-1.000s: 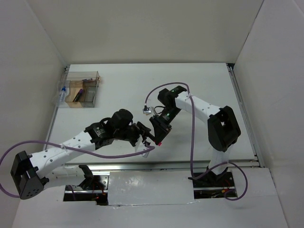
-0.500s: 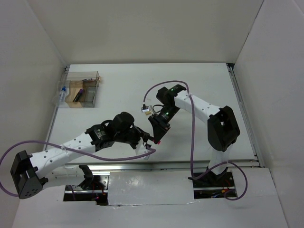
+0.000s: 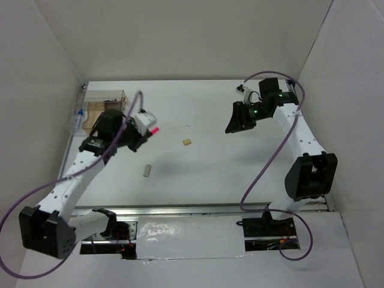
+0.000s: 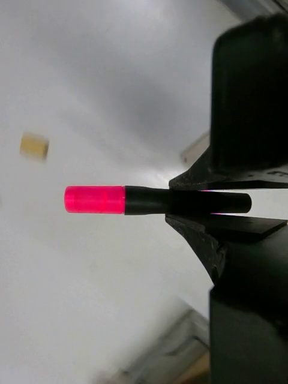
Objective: Sort the stationery into containers
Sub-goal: Place the pen in the storage box.
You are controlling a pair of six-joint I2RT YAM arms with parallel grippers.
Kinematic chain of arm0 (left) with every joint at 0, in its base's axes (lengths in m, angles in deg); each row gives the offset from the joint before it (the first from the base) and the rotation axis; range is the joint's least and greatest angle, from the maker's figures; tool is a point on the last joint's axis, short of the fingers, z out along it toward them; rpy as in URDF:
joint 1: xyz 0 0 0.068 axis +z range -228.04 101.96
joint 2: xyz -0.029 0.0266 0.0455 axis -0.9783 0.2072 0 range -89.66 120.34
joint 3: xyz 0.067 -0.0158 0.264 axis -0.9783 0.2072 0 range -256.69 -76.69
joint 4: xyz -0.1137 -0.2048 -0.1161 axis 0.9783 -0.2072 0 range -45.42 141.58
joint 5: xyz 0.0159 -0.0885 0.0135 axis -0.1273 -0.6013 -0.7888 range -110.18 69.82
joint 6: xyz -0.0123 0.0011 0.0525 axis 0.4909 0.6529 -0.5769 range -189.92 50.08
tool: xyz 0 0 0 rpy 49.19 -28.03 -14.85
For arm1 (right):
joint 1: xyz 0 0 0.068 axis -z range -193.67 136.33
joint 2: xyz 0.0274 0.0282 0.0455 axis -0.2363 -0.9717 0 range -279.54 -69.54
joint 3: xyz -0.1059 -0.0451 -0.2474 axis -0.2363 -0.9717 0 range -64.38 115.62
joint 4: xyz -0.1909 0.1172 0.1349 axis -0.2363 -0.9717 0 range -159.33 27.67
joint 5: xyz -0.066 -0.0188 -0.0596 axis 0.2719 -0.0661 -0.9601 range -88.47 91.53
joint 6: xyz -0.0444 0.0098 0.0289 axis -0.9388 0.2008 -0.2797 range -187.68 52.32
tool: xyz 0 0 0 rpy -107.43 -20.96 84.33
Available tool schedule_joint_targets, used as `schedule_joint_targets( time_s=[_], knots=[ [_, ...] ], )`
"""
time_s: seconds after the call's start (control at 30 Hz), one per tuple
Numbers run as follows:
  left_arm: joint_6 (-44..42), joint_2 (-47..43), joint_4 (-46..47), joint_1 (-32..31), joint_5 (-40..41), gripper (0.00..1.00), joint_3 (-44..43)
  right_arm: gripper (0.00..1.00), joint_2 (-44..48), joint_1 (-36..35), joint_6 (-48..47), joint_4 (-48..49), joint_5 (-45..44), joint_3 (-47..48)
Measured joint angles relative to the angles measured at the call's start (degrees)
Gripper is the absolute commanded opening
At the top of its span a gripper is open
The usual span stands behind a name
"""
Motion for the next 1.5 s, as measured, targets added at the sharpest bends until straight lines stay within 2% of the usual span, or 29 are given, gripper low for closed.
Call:
schedule_joint_targets(
  time_s=[0.1,0.2,0.3,0.4,0.53,0.73,0.8,0.83,1.0,1.03,1.1,1.13,1.2,1.37,1.43,1.5],
  knots=[
    [7.8,8.3,0.2,18.7,-0.9,0.00,-7.3,0.45,2.6,0.0,1.8,3.1,-1.9,-1.7],
    [11.9,17.5,1.4,32.1,-0.7,0.00,-13.8,0.45,3.9,-0.4,3.4,5.2,-2.3,-5.4],
    [14.2,27.1,1.1,42.0,-1.1,0.00,-21.2,0.45,4.0,-0.6,4.7,6.3,-2.7,-8.8],
    [15.0,35.2,-0.4,47.5,-1.7,0.00,-28.7,0.45,4.0,-0.8,5.3,6.4,-3.4,-9.6],
    [14.4,42.8,0.2,48.0,-1.1,0.00,-36.1,0.44,4.1,-0.8,5.7,6.7,-3.9,-9.6],
    [14.2,48.1,1.2,45.5,0.1,0.03,-38.9,0.44,4.1,-0.9,5.8,7.0,-4.9,-9.6],
    [14.3,49.0,1.4,44.7,0.9,0.09,-38.9,0.44,4.1,-0.9,5.8,7.0,-5.1,-9.6],
    [14.3,49.4,1.6,44.3,1.3,0.16,-38.9,0.44,4.1,-0.9,5.8,7.0,-5.2,-9.6],
    [14.3,51.1,2.8,43.4,2.6,0.28,-38.9,0.44,4.1,-0.9,5.8,7.0,-5.3,-9.6],
    [14.3,51.5,3.0,43.2,2.9,0.37,-38.9,0.44,4.1,-0.9,5.9,7.0,-5.3,-9.7],
    [14.1,52.2,2.8,43.0,3.2,0.49,-39.5,0.44,4.0,-0.9,5.9,7.0,-5.4,-9.6],
    [14.1,52.6,2.7,42.9,3.3,0.59,-40.1,0.44,4.0,-0.9,5.9,7.0,-5.3,-9.6],
    [14.2,53.0,2.5,42.8,3.4,0.63,-41.0,0.44,4.0,-0.9,5.9,7.0,-5.4,-9.6],
    [13.4,51.0,3.0,43.1,0.1,0.59,-39.8,0.44,4.0,-0.9,5.9,7.0,-5.6,-9.7],
    [10.5,46.2,3.0,43.1,-4.5,0.59,-34.9,0.44,4.1,-0.9,5.9,7.1,-5.7,-9.9],
    [4.7,39.5,0.1,42.6,-8.9,0.62,-30.0,0.44,4.2,-0.9,5.9,7.1,-6.1,-10.6]
  ],
)
